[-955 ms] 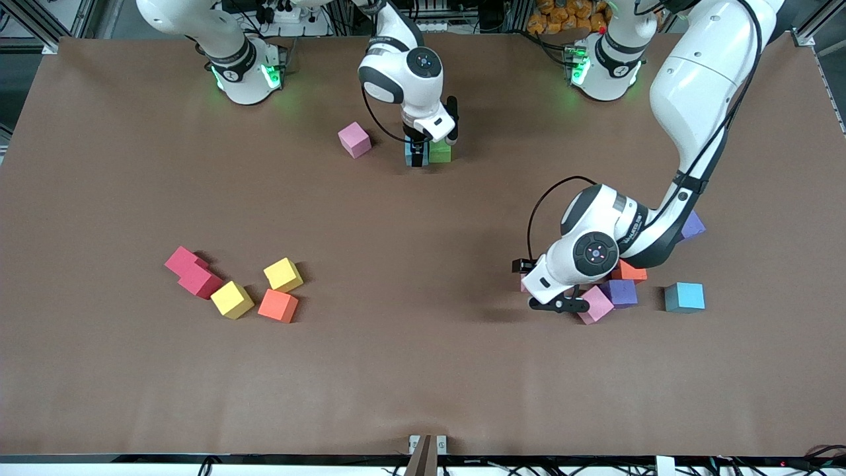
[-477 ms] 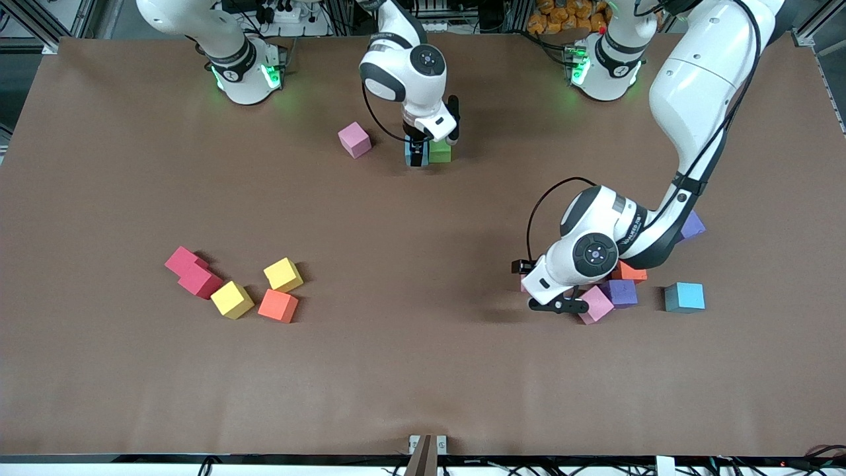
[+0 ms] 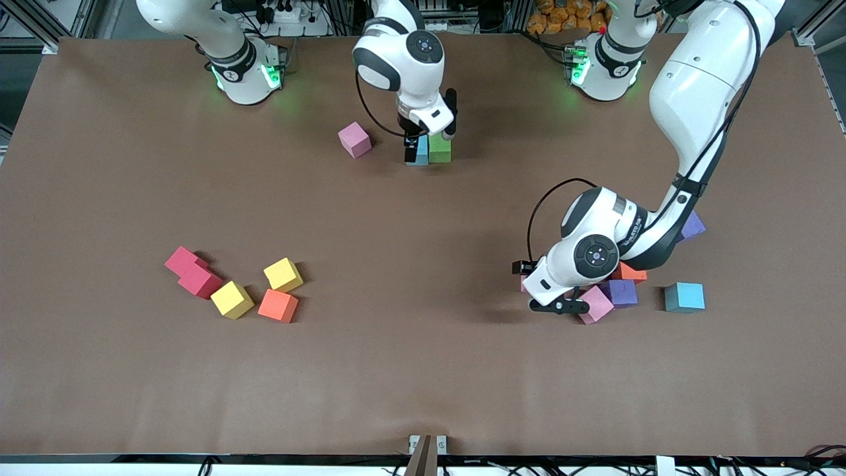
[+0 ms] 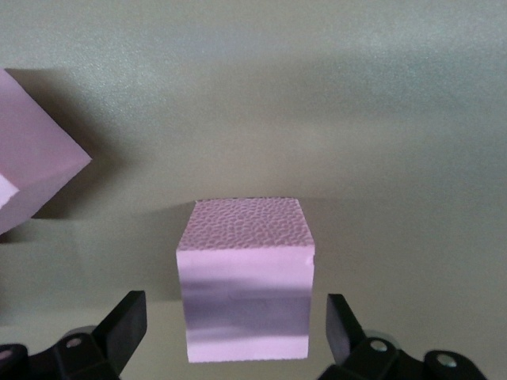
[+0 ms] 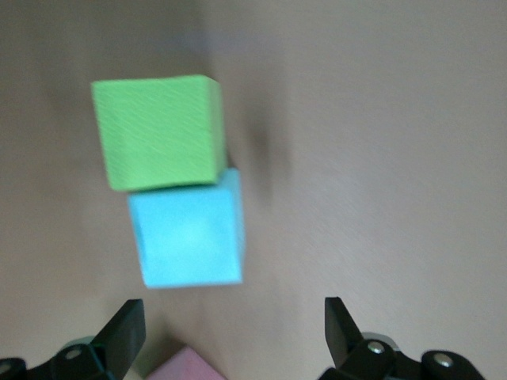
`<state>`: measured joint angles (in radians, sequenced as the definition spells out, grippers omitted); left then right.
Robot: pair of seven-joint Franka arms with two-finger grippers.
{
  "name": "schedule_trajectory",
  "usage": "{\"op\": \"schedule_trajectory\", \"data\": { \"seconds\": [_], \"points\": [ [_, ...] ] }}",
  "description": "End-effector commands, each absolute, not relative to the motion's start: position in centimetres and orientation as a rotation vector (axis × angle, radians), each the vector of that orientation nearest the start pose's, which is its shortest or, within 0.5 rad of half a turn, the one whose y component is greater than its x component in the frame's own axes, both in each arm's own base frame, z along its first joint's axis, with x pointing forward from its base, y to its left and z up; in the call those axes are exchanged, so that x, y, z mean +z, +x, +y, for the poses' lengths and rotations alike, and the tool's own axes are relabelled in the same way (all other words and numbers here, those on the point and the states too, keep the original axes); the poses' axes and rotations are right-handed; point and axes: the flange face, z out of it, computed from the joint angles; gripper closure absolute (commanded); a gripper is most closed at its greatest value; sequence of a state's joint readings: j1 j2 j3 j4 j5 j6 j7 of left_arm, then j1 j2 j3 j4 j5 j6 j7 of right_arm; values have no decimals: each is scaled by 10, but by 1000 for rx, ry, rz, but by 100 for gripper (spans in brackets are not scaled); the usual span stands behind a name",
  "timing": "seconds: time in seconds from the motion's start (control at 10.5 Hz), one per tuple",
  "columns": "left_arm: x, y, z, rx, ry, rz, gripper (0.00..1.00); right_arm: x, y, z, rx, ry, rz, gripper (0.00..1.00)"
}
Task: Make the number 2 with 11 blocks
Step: 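Grasp the pink cube with the left gripper while the right gripper places cyan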
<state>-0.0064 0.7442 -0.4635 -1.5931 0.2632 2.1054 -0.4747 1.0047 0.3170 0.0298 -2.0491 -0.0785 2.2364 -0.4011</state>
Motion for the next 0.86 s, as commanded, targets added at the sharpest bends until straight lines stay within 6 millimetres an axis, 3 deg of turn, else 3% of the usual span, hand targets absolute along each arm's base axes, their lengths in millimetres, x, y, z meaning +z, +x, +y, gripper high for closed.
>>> {"op": "schedule_trajectory", "data": {
  "seconds": [0.0, 0.19, 0.38, 0.57, 0.76],
  "points": [
    [215, 632, -260, 257, -3153, 94, 4, 312, 352, 453, 163, -2504, -2029, 0],
    [211, 634, -262, 241, -3171, 86, 10, 330, 417, 410, 161, -2626, -1860, 0],
    [209, 634, -261, 245, -3171, 86, 33, 344, 470, 365, 120, -2702, -1741, 0],
    [211, 635, -261, 241, -3173, 86, 52, 351, 525, 302, 85, -2813, -1554, 0],
    [215, 634, -265, 230, -3174, 84, 54, 359, 560, 250, 49, -2892, -1392, 0]
  ]
}}
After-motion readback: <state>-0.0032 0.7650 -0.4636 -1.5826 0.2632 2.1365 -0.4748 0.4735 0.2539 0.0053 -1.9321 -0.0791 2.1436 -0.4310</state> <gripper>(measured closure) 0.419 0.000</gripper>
